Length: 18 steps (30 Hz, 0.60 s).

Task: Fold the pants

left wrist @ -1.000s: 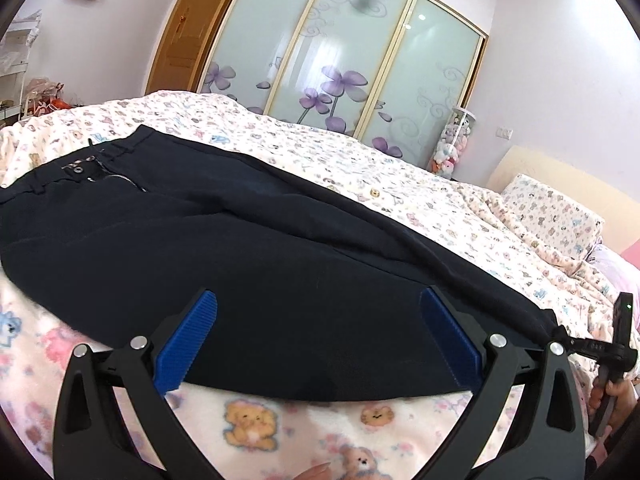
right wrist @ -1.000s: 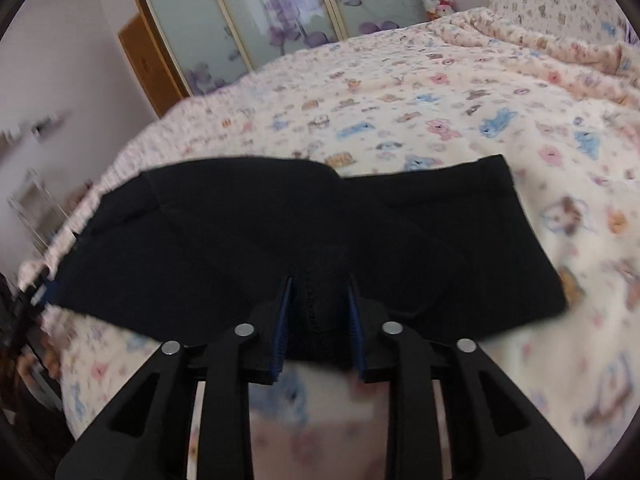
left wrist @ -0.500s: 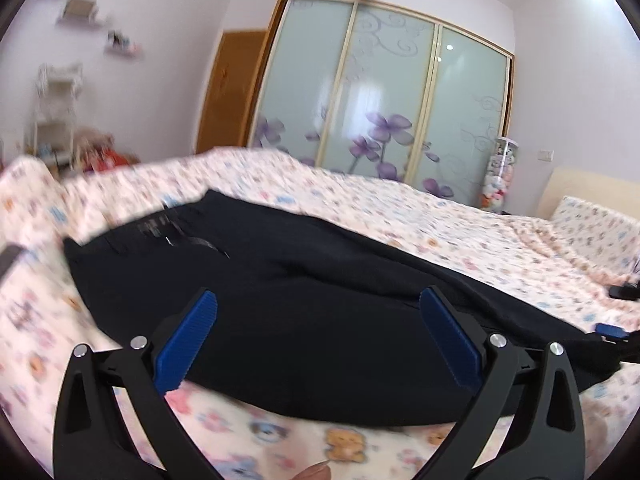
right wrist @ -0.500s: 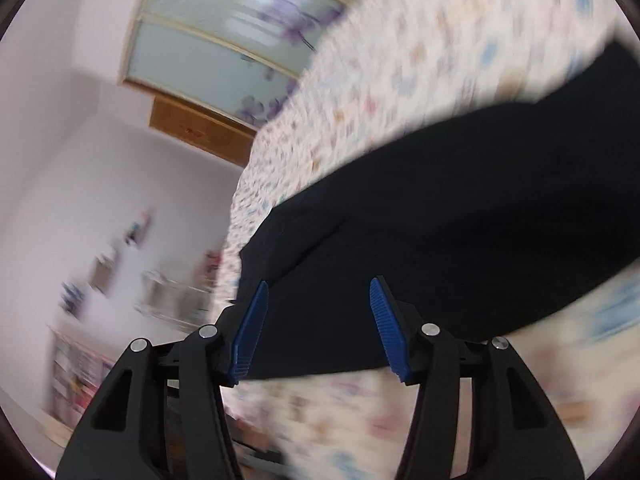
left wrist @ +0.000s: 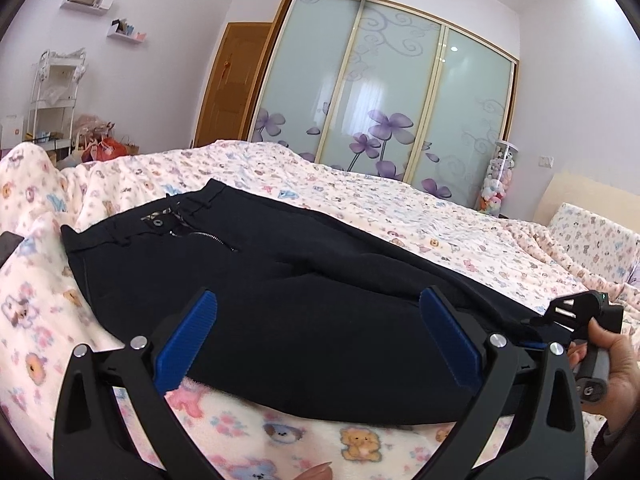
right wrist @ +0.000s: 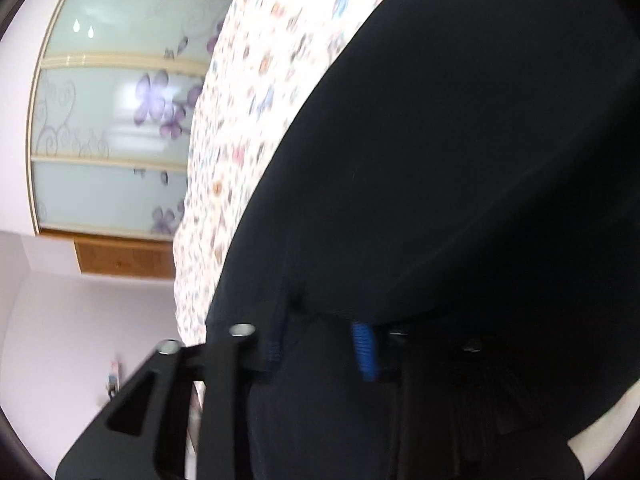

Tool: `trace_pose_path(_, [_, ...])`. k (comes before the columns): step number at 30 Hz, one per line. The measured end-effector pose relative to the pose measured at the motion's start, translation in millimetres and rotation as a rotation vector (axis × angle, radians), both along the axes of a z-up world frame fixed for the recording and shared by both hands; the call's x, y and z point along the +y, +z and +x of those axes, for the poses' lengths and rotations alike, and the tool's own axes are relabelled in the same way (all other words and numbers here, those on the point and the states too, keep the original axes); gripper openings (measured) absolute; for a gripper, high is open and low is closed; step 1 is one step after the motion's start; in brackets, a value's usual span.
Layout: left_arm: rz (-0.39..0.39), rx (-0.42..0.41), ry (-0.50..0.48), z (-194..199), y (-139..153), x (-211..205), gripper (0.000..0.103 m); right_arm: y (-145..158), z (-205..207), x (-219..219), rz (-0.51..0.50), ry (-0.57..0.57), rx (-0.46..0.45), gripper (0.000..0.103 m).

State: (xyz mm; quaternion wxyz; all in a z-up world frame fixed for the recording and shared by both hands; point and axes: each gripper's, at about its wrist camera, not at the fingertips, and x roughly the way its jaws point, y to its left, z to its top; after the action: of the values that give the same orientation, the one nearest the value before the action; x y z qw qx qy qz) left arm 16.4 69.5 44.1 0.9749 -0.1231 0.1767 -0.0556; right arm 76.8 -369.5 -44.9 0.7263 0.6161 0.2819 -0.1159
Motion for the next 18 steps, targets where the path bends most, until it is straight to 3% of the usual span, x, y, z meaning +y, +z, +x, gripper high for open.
trace_pose_path(3, [-0.005, 0.013, -0.005, 2.5, -1.7, 1.9, 0.101, 7.8, -4.7, -4.1, -0.035, 0.012, -0.083, 0.005])
trace_pose_path(8, [-0.065, 0.067, -0.043, 13.0, -10.7, 9.3, 0.101, 46.2, -42.4, 3.8, -0.235, 0.166, -0.288, 0.003])
trace_pose_path(13, [-0.228, 0.154, -0.155, 32.4, -25.5, 19.9, 0.101, 50.1, -86.8, 6.4, -0.356, 0.294, -0.422, 0.002])
trace_pose_path(18, [-0.365, 0.194, -0.167, 70.5, -1.7, 36.4, 0.101, 37.5, -108.6, -3.0, -0.493, 0.369, -0.464, 0.001])
